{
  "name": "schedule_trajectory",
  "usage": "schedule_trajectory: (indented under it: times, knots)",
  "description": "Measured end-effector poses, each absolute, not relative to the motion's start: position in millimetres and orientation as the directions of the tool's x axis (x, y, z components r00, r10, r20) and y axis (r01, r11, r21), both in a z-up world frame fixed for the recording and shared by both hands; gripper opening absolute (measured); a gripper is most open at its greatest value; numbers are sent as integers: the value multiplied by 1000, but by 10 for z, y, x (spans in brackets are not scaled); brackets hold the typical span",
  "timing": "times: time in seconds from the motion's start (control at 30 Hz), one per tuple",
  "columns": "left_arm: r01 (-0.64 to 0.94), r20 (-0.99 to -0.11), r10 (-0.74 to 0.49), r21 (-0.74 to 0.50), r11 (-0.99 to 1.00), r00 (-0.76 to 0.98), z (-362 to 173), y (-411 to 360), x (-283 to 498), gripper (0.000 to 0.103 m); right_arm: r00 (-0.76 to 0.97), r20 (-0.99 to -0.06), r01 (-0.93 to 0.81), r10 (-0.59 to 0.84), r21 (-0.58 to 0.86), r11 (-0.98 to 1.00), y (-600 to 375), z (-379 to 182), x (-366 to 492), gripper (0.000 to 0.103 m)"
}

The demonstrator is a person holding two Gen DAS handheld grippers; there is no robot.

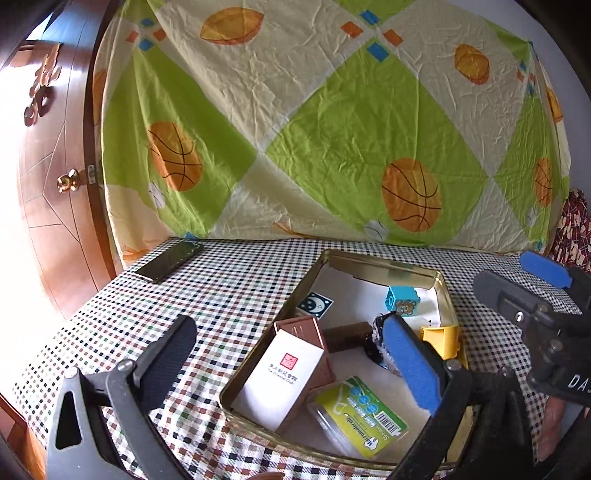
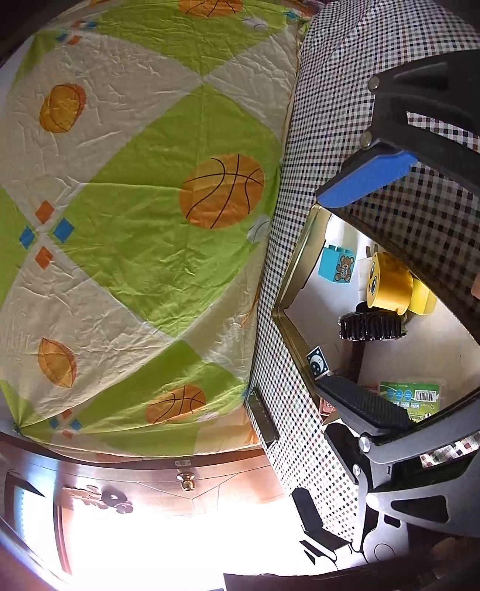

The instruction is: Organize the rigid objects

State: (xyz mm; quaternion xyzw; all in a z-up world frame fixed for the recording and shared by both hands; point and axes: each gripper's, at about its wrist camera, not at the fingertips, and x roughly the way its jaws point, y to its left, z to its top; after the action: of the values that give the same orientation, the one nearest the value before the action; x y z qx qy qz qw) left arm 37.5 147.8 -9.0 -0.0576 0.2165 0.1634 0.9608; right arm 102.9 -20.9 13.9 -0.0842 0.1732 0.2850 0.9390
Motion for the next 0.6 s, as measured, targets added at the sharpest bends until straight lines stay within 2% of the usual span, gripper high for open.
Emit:
schedule_trajectory:
  times: [0.3,0.6]
  knots:
    - [-397,-458,320,-82,914,830,-35,1703,198,103,783,-349,-570,514,-72,819,-214,224,853,97]
    - [-410,-432,352,-47,911,830,-77,1722,145,103,782,-353,-573,513,-87,815,-186,180,808,97]
